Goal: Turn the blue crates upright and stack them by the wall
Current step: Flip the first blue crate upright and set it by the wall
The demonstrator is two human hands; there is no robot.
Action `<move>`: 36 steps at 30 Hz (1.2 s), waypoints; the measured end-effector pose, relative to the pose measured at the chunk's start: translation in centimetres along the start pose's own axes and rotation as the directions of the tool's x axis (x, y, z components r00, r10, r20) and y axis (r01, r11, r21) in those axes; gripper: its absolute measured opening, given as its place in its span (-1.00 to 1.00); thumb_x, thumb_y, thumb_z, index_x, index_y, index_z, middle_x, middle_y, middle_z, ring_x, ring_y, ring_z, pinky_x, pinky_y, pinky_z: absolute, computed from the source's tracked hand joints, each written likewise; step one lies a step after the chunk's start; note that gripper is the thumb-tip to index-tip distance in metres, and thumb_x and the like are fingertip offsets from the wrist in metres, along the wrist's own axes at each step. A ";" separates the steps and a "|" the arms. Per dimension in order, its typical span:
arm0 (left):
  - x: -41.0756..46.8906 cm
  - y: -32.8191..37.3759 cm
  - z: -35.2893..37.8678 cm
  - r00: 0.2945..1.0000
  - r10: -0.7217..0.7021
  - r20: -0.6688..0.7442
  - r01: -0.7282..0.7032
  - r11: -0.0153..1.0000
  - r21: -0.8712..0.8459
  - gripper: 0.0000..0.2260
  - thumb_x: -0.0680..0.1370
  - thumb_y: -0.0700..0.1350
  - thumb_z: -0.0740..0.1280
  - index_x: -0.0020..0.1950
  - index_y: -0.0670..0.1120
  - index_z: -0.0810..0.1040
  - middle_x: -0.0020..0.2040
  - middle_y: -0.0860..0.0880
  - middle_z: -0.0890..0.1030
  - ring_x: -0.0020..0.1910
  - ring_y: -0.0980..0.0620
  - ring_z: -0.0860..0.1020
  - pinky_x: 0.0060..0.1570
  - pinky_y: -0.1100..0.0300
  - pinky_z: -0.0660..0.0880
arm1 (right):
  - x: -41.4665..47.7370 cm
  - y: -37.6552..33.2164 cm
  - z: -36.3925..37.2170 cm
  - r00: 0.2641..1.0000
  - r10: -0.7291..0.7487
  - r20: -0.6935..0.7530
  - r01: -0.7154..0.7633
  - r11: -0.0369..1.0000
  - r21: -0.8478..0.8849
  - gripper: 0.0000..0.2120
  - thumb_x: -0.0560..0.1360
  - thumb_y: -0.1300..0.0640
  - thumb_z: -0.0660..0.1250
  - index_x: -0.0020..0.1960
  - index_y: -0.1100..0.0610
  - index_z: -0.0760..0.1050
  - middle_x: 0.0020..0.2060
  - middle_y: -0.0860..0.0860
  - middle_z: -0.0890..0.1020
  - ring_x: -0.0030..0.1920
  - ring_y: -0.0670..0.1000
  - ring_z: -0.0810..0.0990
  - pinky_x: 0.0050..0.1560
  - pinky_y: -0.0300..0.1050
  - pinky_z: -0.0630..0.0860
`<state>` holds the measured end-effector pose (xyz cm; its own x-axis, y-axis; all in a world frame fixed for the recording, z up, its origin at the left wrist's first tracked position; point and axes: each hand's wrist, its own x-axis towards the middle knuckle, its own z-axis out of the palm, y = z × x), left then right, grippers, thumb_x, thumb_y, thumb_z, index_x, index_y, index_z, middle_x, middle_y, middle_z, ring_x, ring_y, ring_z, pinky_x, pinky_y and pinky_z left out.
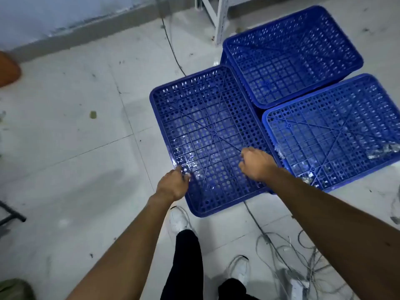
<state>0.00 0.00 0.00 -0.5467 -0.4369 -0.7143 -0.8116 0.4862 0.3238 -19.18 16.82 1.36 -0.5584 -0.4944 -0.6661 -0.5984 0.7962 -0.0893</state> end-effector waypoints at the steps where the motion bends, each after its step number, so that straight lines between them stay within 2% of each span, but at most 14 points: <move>1: 1.4 -0.6 0.0 1.000 0.017 0.026 -0.018 0.999 0.034 -0.53 0.71 0.03 0.12 0.56 -0.15 0.24 0.45 -0.21 0.47 0.40 -0.22 0.45 0.31 0.00 0.39 | 1.3 -0.4 0.3 0.999 0.043 0.018 -0.043 0.999 0.002 -0.62 0.65 0.07 0.16 0.41 0.20 0.33 0.34 0.15 0.44 0.23 0.19 0.49 0.15 0.07 0.46; 5: 6.7 -2.9 0.2 1.000 0.024 0.015 -0.025 0.999 0.046 -0.59 0.69 -0.03 0.18 0.53 -0.10 0.28 0.42 -0.19 0.49 0.35 -0.22 0.49 0.27 -0.03 0.43 | 6.2 -0.9 2.2 0.988 0.145 0.057 -0.147 0.988 0.043 -0.58 0.66 0.05 0.16 0.44 0.22 0.29 0.38 0.16 0.41 0.24 0.21 0.49 0.13 0.07 0.47; 8: 9.5 -3.9 0.7 0.997 -0.066 0.027 0.065 0.997 0.028 -0.61 0.67 -0.01 0.21 0.44 -0.15 0.32 0.36 -0.19 0.52 0.29 -0.23 0.52 0.20 -0.03 0.46 | 9.2 -0.9 3.1 0.990 0.130 0.053 -0.133 0.990 0.044 -0.57 0.65 0.07 0.14 0.45 0.24 0.27 0.38 0.18 0.41 0.22 0.23 0.50 0.03 0.03 0.45; 12: 12.4 -4.5 2.6 0.991 -0.132 0.017 0.133 0.990 -0.040 -0.62 0.66 0.03 0.20 0.39 -0.16 0.36 0.33 -0.19 0.52 0.23 -0.22 0.55 0.17 -0.01 0.48 | 12.6 1.0 2.9 0.992 0.122 0.029 -0.123 0.992 0.024 -0.50 0.65 0.02 0.16 0.51 0.22 0.20 0.44 0.17 0.33 0.34 0.21 0.41 0.20 0.10 0.45; 14: 13.6 -4.3 3.5 0.989 -0.149 -0.005 0.148 0.986 -0.073 -0.59 0.66 0.03 0.19 0.45 -0.14 0.31 0.34 -0.18 0.49 0.23 -0.23 0.54 0.19 -0.06 0.49 | 14.5 2.5 2.5 0.992 0.128 -0.016 -0.128 0.992 -0.004 -0.49 0.65 0.01 0.16 0.51 0.22 0.18 0.44 0.17 0.29 0.40 0.20 0.33 0.23 0.10 0.43; 17: 15.1 -2.8 3.7 0.976 -0.211 -0.060 0.205 0.974 -0.096 -0.46 0.67 0.00 0.21 0.56 -0.20 0.12 0.40 -0.25 0.40 0.27 -0.31 0.51 0.20 -0.13 0.46 | 17.4 4.9 1.3 0.982 0.147 -0.119 -0.152 0.988 -0.034 -0.46 0.63 0.00 0.19 0.50 0.24 0.17 0.45 0.17 0.24 0.44 0.20 0.25 0.29 0.10 0.39; 22: 17.4 -1.1 3.3 0.925 -0.368 -0.094 0.351 0.923 -0.160 -0.42 0.65 -0.11 0.20 0.57 -0.27 0.05 0.48 -0.33 0.32 0.32 -0.37 0.46 0.24 -0.15 0.42 | 20.5 7.4 0.2 0.969 0.099 -0.226 -0.097 0.995 0.019 -0.41 0.59 0.07 0.31 0.49 0.24 0.15 0.45 0.20 0.20 0.40 0.24 0.29 0.15 0.10 0.47; 25: 17.4 -0.8 3.8 0.932 -0.352 -0.090 0.346 0.935 -0.076 -0.37 0.66 -0.12 0.18 0.59 -0.33 -0.06 0.51 -0.34 0.25 0.35 -0.35 0.44 0.24 -0.14 0.42 | 21.3 7.9 0.8 0.964 0.125 -0.235 -0.102 0.989 0.105 -0.36 0.58 0.09 0.32 0.52 0.25 0.10 0.46 0.22 0.19 0.43 0.26 0.24 0.18 0.11 0.45; 28: 16.8 -0.5 4.2 0.934 -0.344 -0.092 0.343 0.939 -0.030 -0.31 0.68 -0.06 0.17 0.61 -0.31 -0.18 0.55 -0.30 0.20 0.34 -0.33 0.45 0.23 -0.13 0.43 | 21.7 7.7 1.4 0.963 0.128 -0.239 -0.116 0.991 0.067 -0.35 0.58 0.10 0.32 0.53 0.28 0.09 0.47 0.25 0.17 0.46 0.28 0.18 0.29 0.11 0.41; 33: 16.7 -0.5 4.3 0.937 -0.317 -0.149 0.322 0.947 0.009 -0.23 0.59 -0.21 0.33 0.61 -0.29 -0.11 0.43 -0.31 0.33 0.20 -0.34 0.54 0.10 -0.08 0.52 | 22.7 7.6 1.3 0.943 0.184 -0.276 -0.142 0.976 0.164 -0.36 0.57 0.17 0.34 0.51 0.31 0.10 0.45 0.27 0.20 0.44 0.29 0.21 0.30 0.11 0.40; 36: 17.0 -0.9 4.5 0.933 -0.313 -0.180 0.322 0.946 0.023 -0.19 0.54 -0.29 0.37 0.61 -0.27 -0.11 0.39 -0.31 0.35 0.14 -0.34 0.57 0.06 -0.08 0.55 | 23.5 8.3 1.1 0.940 0.253 -0.228 -0.190 0.945 0.265 -0.44 0.60 0.17 0.29 0.48 0.32 0.15 0.41 0.29 0.28 0.35 0.31 0.36 0.21 0.16 0.43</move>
<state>-7.59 -4.46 -15.21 -0.2929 -0.6960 -0.6556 -0.9394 0.3370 0.0619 -36.59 12.18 -15.82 -0.8073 -0.3431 -0.4802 -0.3074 0.9390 -0.1543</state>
